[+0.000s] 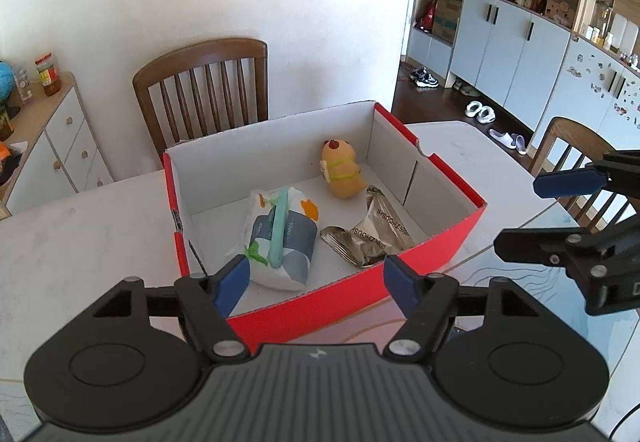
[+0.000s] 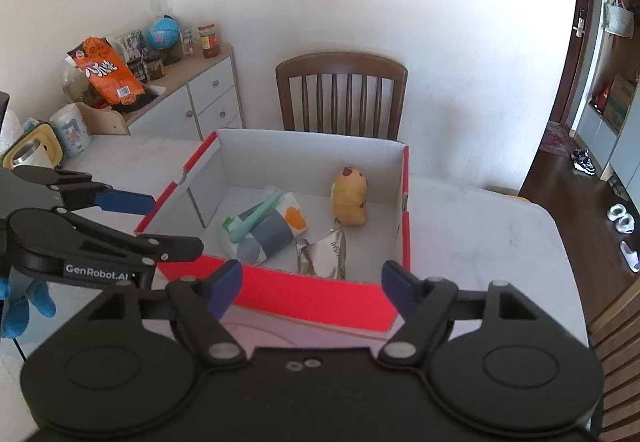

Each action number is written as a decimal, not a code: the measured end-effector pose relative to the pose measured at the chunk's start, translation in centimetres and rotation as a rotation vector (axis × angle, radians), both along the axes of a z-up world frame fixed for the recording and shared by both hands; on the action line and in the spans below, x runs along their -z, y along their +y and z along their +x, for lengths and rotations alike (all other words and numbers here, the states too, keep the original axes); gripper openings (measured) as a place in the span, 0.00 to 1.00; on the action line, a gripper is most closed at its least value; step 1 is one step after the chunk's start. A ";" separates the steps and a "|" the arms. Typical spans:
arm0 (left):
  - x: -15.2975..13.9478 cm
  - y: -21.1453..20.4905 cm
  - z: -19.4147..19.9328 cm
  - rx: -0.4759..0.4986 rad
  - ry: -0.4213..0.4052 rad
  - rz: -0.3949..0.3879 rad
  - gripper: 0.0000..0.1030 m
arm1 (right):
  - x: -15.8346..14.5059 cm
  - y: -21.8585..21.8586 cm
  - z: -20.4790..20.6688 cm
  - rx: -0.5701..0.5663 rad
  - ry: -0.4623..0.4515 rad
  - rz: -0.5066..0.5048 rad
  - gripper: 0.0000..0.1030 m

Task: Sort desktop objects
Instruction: 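Withdraw both tools from the box back toward the remaining pile, then grasp the white printed packet with the left gripper while the right grasps the black snack bag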

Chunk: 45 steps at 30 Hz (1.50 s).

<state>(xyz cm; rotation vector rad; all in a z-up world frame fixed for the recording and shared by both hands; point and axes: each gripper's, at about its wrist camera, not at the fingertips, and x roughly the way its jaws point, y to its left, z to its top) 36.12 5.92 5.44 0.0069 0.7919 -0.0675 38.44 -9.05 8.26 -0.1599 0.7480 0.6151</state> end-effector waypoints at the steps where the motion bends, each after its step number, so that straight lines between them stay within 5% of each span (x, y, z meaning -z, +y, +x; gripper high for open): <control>1: -0.1 -0.1 -0.3 0.001 -0.006 0.000 0.71 | -0.1 -0.2 -0.3 0.002 -0.004 0.007 0.78; 11: -1.0 -0.6 -3.2 0.006 -0.049 -0.003 0.94 | -0.4 -1.0 -3.9 0.022 -0.037 0.048 0.84; 25: 1.4 -1.0 -9.3 0.061 -0.081 -0.009 0.99 | 2.7 -2.1 -9.7 0.066 -0.018 0.003 0.84; 45: 6.6 0.2 -15.2 0.127 -0.020 -0.019 1.00 | 7.1 -2.1 -14.5 0.120 0.054 -0.022 0.84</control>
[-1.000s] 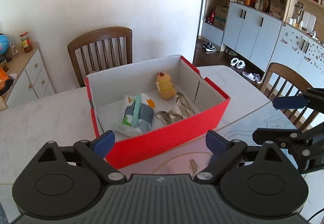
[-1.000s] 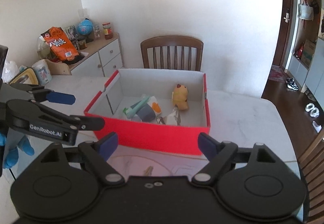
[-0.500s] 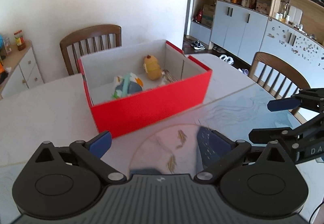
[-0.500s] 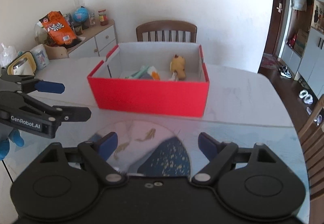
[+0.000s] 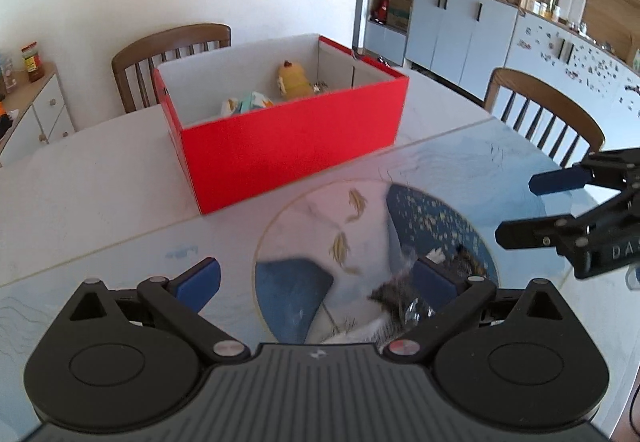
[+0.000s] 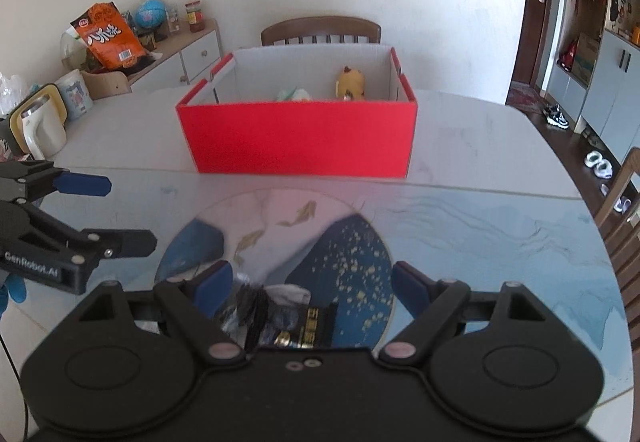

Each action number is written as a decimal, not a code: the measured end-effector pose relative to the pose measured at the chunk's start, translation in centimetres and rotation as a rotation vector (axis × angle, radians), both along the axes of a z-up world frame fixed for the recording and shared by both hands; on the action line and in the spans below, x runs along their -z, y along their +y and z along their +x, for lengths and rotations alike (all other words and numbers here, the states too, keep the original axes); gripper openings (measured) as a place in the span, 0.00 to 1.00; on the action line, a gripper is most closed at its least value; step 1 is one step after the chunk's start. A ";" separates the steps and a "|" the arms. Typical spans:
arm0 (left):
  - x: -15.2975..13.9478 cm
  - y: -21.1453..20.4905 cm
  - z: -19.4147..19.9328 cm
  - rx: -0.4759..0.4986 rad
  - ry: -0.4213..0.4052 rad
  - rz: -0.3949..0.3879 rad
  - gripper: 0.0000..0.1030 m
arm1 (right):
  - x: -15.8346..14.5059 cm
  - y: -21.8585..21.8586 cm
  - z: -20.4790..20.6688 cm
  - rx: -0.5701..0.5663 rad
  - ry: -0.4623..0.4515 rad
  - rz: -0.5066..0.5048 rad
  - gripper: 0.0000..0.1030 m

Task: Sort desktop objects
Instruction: 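Grasp the white printed packet with the left gripper while the right grasps the black snack bag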

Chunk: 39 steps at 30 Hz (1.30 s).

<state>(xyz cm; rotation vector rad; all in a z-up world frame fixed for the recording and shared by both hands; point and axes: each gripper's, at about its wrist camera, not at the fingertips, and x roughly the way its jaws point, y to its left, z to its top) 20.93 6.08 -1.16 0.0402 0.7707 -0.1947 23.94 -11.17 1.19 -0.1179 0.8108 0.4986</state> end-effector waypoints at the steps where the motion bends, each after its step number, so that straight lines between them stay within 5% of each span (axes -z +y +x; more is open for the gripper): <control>1: 0.3 0.1 -0.2 0.005 -0.001 0.000 1.00 | 0.3 0.0 -0.1 0.004 0.005 0.000 0.84; 10: 2.9 0.8 -1.9 0.040 -0.001 -0.002 1.00 | 2.3 0.2 -0.9 0.029 0.042 0.004 0.84; 25: 6.0 0.0 -1.8 0.302 0.008 0.023 1.00 | 5.1 1.0 -0.6 0.038 0.085 -0.031 0.84; 39: 7.9 -0.4 -1.0 0.411 -0.005 0.033 1.00 | 7.0 1.7 0.4 0.052 0.099 -0.046 0.84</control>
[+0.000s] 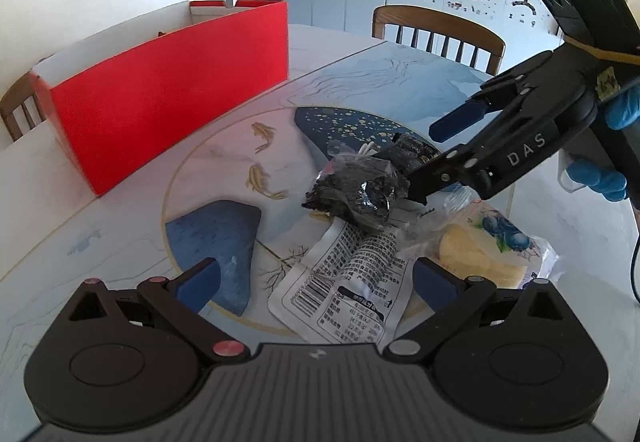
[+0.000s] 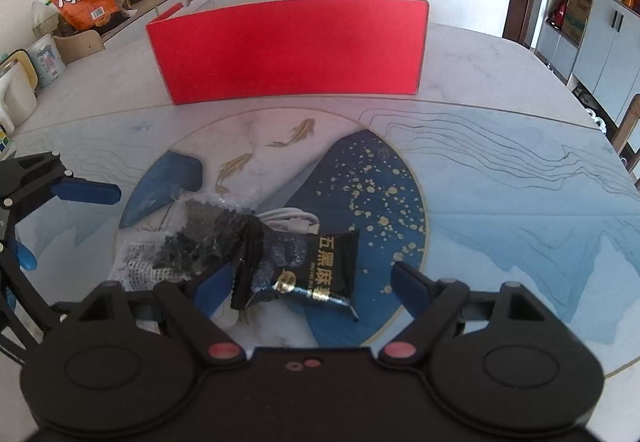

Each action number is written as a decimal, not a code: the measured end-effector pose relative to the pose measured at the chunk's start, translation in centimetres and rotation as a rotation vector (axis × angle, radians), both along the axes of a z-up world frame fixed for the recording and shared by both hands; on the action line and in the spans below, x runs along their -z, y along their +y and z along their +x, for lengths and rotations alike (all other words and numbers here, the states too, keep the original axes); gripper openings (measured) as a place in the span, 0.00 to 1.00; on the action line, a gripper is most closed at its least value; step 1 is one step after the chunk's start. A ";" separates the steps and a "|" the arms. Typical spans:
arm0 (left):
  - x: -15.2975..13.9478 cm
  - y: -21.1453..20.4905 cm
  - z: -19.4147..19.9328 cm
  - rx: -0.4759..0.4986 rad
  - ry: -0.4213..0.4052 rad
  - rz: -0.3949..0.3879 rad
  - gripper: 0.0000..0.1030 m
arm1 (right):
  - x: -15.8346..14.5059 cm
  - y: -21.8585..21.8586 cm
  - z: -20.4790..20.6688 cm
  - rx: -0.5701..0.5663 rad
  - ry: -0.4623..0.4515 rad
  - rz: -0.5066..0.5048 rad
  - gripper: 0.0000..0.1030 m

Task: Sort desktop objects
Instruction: 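Grasp the white printed packet with the left gripper while the right grasps the black snack bag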

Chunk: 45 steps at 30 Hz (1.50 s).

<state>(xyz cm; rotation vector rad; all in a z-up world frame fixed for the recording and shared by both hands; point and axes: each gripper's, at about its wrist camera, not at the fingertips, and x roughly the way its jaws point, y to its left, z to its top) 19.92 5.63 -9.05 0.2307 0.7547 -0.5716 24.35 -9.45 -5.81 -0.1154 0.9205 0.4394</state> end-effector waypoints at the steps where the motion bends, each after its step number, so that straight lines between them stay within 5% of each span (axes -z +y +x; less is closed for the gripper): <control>1: 0.1 -0.1 0.1 0.000 0.000 -0.001 1.00 | 0.0 0.0 0.0 0.003 -0.001 -0.001 0.83; 19: 1.5 -1.4 -0.4 0.070 -0.057 0.032 0.99 | 0.8 -2.3 1.2 0.105 -0.014 -0.033 0.83; 36: 1.6 -1.9 -1.7 0.106 -0.138 0.006 0.74 | 1.6 -1.8 1.5 0.129 -0.022 -0.063 0.78; 45: 1.5 -1.6 -1.3 0.045 -0.156 0.027 0.68 | 1.3 -1.7 1.5 0.141 -0.038 -0.068 0.59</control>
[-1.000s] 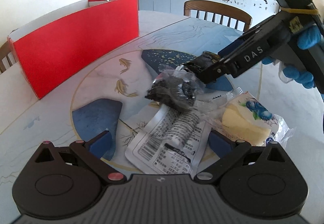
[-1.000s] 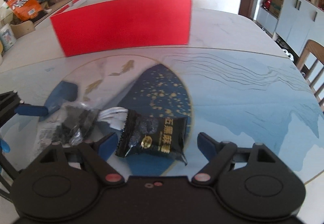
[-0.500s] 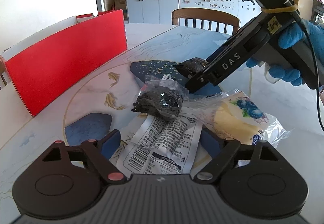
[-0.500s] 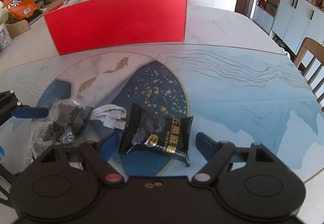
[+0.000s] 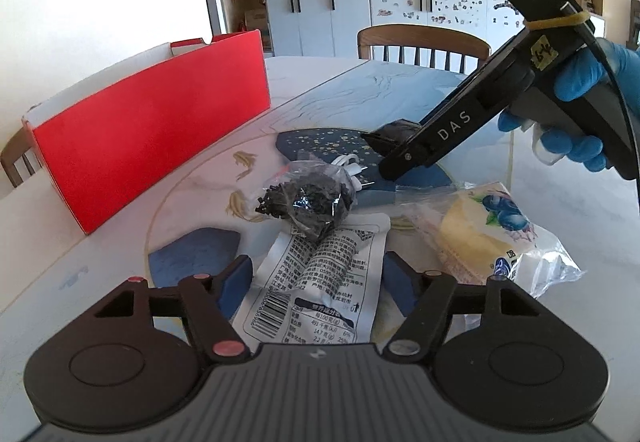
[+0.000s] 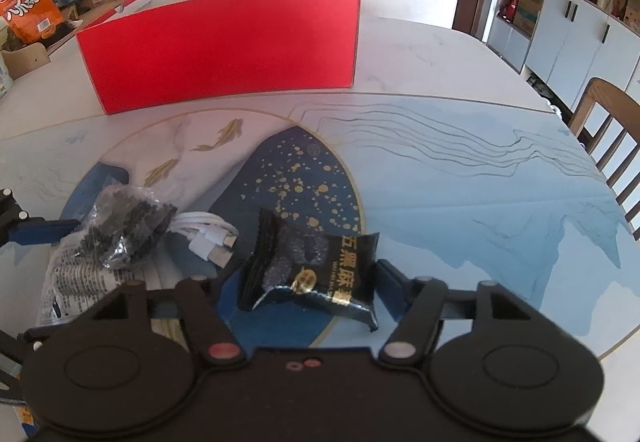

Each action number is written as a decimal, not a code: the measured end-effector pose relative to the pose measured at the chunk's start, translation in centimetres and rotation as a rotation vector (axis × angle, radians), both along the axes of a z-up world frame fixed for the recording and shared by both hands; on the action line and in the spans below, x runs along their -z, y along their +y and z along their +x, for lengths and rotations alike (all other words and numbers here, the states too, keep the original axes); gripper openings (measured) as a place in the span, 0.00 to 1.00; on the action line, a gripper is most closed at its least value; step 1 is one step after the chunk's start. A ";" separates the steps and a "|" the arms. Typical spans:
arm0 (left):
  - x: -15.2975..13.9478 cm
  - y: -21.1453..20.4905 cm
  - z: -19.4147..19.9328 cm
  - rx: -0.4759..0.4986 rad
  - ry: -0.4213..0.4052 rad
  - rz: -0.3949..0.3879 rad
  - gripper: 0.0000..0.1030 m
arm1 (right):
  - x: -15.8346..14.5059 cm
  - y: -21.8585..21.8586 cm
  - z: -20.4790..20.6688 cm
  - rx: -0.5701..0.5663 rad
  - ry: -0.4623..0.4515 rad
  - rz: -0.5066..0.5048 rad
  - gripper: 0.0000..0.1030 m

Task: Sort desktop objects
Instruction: 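Grasp the white printed packet with the left gripper while the right grasps the black snack bag, then lift the white packet and black snack bag with both grippers toward the red box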

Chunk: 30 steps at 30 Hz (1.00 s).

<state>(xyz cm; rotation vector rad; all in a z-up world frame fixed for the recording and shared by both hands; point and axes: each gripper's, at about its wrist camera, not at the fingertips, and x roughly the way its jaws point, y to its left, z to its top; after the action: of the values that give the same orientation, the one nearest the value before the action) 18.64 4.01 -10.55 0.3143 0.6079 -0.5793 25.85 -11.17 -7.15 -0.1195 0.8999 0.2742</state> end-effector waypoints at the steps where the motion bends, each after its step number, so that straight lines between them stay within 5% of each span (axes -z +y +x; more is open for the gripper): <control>1: -0.1 0.0 0.2 -0.009 0.006 0.000 0.68 | -0.1 0.0 0.0 0.003 -0.001 -0.004 0.57; 8: -0.5 0.8 1.3 -0.096 0.071 -0.067 0.67 | -0.6 0.1 -0.3 -0.011 -0.009 -0.019 0.54; 30: -2.8 2.4 -1.3 -0.198 0.120 -0.099 0.67 | -3.6 1.6 -3.1 -0.085 -0.030 -0.021 0.53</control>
<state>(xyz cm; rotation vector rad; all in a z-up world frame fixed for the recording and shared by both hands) 17.35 6.43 -7.79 0.1245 0.7139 -0.4382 22.75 -9.57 -3.53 -0.1812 0.8690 0.3414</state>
